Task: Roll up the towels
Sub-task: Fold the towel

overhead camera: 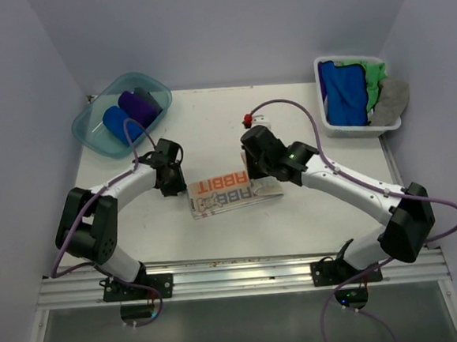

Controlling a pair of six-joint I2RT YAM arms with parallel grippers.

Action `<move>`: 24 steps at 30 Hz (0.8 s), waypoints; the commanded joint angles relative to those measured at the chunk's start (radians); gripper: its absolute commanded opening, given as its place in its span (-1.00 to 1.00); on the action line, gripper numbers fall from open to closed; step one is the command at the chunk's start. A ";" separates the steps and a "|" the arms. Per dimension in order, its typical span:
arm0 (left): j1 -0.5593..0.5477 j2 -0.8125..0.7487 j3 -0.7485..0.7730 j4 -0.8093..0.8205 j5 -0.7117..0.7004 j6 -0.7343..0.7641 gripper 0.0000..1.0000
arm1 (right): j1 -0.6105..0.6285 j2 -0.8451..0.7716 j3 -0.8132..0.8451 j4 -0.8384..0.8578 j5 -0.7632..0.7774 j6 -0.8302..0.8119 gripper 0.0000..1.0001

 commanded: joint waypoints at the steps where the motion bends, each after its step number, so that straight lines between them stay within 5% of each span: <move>1: 0.006 0.017 -0.007 -0.004 -0.014 0.004 -0.29 | 0.072 0.094 0.092 0.061 -0.031 0.016 -1.00; 24: 0.033 0.081 -0.058 0.090 0.064 -0.025 -0.35 | 0.192 0.584 0.400 0.124 -0.197 0.003 -1.00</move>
